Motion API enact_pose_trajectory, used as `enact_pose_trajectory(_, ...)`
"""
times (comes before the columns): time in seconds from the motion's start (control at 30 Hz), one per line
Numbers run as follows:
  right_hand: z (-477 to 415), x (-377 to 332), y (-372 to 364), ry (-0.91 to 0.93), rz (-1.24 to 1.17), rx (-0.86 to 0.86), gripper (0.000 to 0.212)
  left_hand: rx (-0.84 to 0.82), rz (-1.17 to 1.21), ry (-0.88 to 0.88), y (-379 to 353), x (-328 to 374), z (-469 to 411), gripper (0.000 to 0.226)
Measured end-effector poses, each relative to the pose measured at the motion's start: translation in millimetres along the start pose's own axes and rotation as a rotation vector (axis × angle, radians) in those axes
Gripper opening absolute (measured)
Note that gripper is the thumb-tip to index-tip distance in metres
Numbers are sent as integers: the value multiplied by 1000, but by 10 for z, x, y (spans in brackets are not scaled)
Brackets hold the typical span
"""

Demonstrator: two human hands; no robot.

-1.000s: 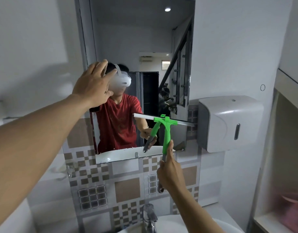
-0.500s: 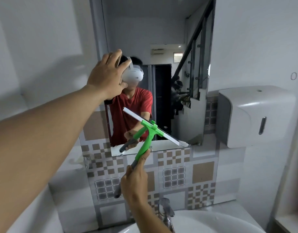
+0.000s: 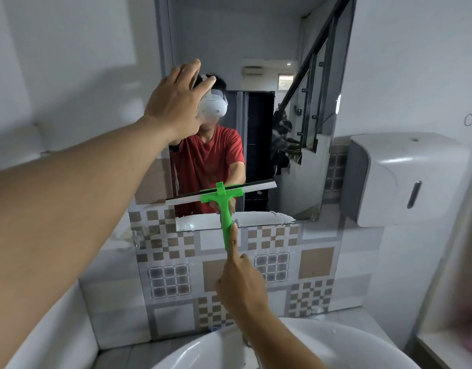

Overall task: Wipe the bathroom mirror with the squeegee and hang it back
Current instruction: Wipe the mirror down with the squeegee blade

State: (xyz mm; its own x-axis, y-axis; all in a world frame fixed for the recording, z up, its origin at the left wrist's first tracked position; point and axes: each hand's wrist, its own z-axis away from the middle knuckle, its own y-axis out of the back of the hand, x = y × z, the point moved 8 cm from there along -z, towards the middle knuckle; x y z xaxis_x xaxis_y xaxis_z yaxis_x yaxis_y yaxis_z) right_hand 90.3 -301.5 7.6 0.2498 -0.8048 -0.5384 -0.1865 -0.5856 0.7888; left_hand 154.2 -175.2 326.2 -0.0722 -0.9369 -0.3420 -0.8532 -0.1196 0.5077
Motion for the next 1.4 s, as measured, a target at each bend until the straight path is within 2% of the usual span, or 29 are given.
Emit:
enact_pose_trajectory(0.13, -3, 83, 176, 20, 160, -15, 105, 45, -15, 28, -17, 27, 62, 81)
enact_pose_trajectory(0.33, 17, 138, 235, 123, 298, -23, 92, 43, 19, 48, -33, 44, 88, 74)
enact_pose_trajectory(0.6, -91, 199, 236, 271, 460, 50, 87, 12, 20, 56, -42, 37, 101, 75)
enact_pose_trajectory(0.83, -320, 418, 633, 401, 673, 135, 86, 8, 12, 68, -37, 37, 92, 74)
enact_pose_trajectory(1.1, -454, 899, 937, 402, 759, 174, 97, 110, 47, 122, -58, 311, 390, 61)
enact_pose_trajectory(1.3, -428, 1173, 1023, 355, 752, 203, 92, -31, 82, 66, -368, 552, 525, 76)
enact_pose_trajectory(1.4, -418, 1358, 1022, 284, 688, 218, 89, -46, 59, 56, -402, 564, 528, 83)
